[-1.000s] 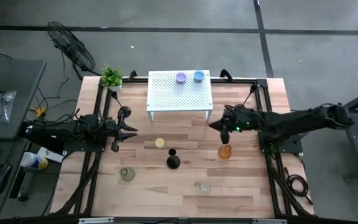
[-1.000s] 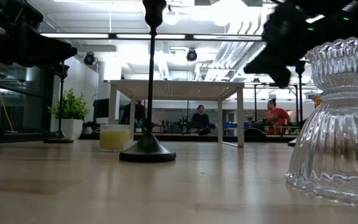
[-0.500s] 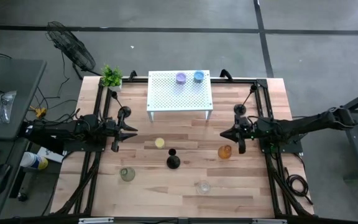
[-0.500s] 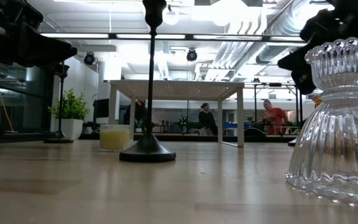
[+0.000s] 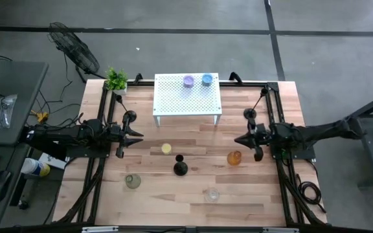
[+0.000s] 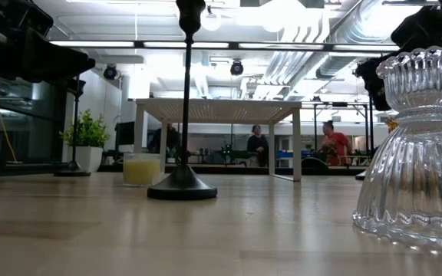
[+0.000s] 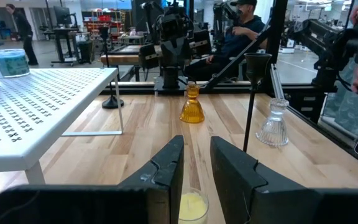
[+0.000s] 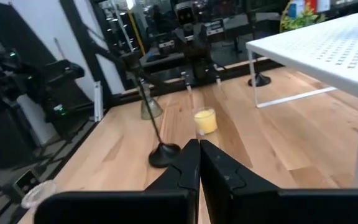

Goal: Pick & Place candle stick holders
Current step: Put the yellow scented candle on the shelf

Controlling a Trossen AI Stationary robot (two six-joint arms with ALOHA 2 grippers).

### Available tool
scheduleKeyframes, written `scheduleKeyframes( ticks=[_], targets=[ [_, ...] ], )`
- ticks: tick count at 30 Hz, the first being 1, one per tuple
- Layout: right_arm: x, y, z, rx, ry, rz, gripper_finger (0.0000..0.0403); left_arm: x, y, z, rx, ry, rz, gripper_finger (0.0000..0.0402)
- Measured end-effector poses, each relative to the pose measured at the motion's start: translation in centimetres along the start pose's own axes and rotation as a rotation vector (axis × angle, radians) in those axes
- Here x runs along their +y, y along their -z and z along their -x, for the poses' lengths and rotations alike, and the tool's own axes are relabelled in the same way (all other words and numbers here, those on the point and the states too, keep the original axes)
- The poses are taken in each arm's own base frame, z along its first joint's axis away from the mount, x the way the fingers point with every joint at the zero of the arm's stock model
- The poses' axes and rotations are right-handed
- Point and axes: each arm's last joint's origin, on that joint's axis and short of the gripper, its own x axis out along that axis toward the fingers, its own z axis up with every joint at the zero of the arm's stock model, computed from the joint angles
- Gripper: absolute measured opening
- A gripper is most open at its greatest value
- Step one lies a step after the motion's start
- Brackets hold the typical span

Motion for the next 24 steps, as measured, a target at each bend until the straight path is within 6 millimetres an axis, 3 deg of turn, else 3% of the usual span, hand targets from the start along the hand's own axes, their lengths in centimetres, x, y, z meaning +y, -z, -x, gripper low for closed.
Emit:
scheduleKeyframes(
  ticks=[11,24],
  targets=[
    [0.0,0.2,1.7,0.007,-0.04,0.018,0.0002,0.0,0.0,0.0,0.001,0.0,0.0,0.0077],
    [0.0,0.0,1.9,-0.025,-0.042,0.048,0.0002,0.0,0.0,0.0,0.0,0.0,0.0,0.0077]
  ],
)
